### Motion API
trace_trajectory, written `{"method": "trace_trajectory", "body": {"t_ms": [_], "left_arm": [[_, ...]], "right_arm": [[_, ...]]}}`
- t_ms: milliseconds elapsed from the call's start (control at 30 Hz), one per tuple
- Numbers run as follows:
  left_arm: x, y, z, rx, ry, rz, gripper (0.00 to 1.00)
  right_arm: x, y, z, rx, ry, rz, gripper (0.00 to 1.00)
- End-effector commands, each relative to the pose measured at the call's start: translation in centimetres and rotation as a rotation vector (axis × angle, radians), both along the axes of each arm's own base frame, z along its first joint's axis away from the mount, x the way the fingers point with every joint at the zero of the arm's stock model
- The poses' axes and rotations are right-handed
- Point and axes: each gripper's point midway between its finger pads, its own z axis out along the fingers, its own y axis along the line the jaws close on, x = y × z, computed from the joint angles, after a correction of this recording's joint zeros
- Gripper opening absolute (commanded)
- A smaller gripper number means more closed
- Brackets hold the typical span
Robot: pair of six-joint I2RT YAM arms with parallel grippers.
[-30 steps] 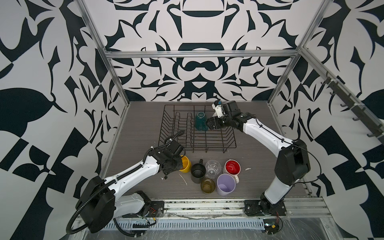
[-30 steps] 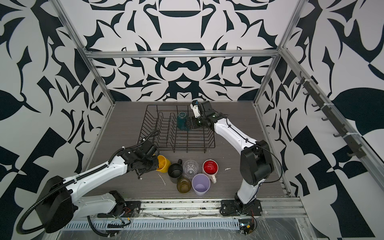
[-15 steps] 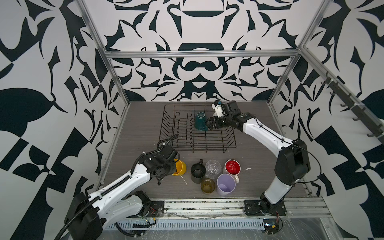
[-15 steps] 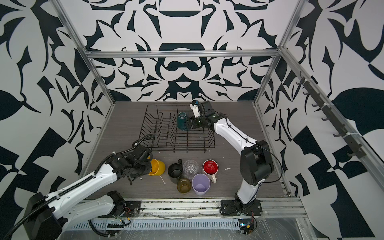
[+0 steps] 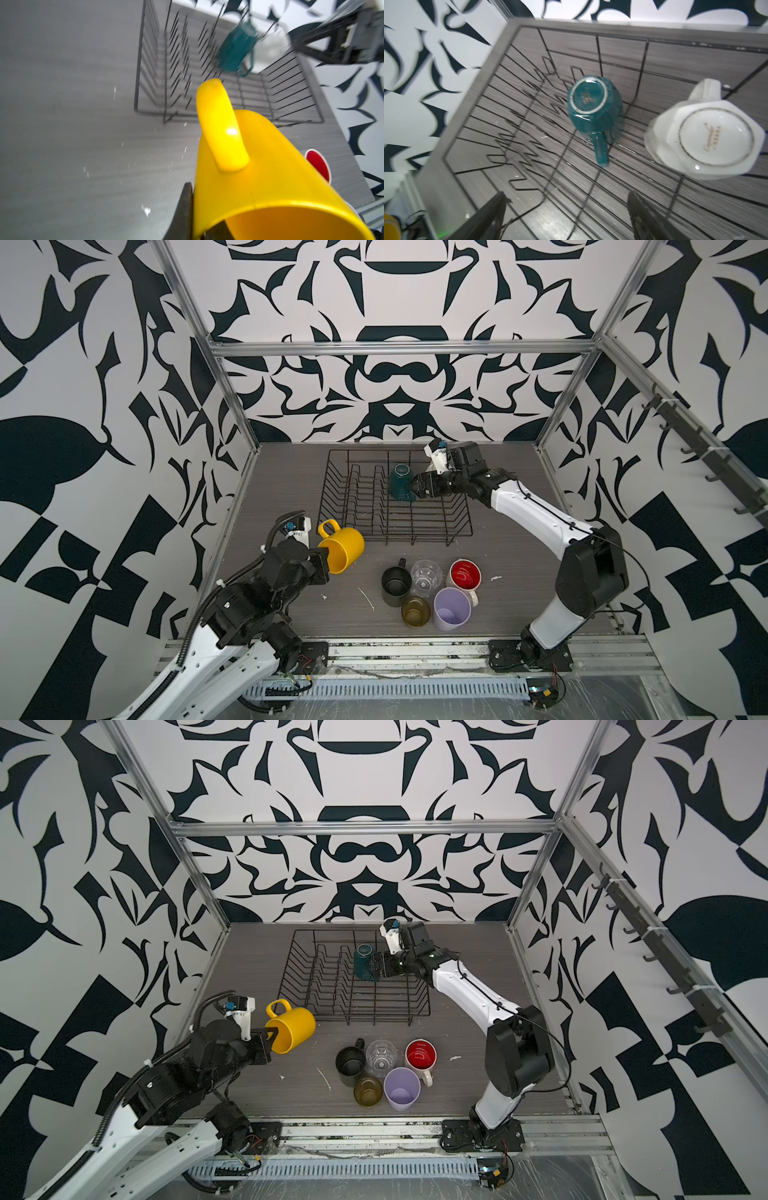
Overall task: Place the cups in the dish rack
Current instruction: 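Lift the yellow mug over the rack while the right gripper moves toward it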
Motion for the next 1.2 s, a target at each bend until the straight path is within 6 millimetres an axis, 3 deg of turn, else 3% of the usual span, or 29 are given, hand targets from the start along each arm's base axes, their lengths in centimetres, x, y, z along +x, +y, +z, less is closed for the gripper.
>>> {"method": "trace_trajectory", "body": {"t_ms": [0,233,500,633,867,1167], "left_arm": [[1.9,-1.8,4.5,-0.026,-0.238,-0.079,0.0],[2.7,-7.0,7.7,-0.119,-0.461,-0.312,0.0],[6.5,-6.2,10.2,-0.436,-0.452,-0.408,0.0],[7.9,-6.6,10.4,-0.487,-0.443,-0.454,0.0],[8.1,-8.5,10.5,-0.554,-0.412,-0.598,0.0],[8.3,-9.3,10.2,-0.584,-0.383,-0.654,0.0]], "right_arm": [[-0.5,0.5,5.8,0.2,-0.103,0.059,0.93],[-2.5,-0.3,9.9,0.484,-0.13,0.194,0.93],[-5.1,0.0,11.7,0.561,-0.201,0.322,0.93],[-5.8,-0.2,12.0,0.562,-0.229,0.342,0.93],[-7.2,0.2,13.6,0.588,-0.287,0.407,0.93],[-9.4,2.6,14.6,0.595,-0.302,0.525,0.93]]}}
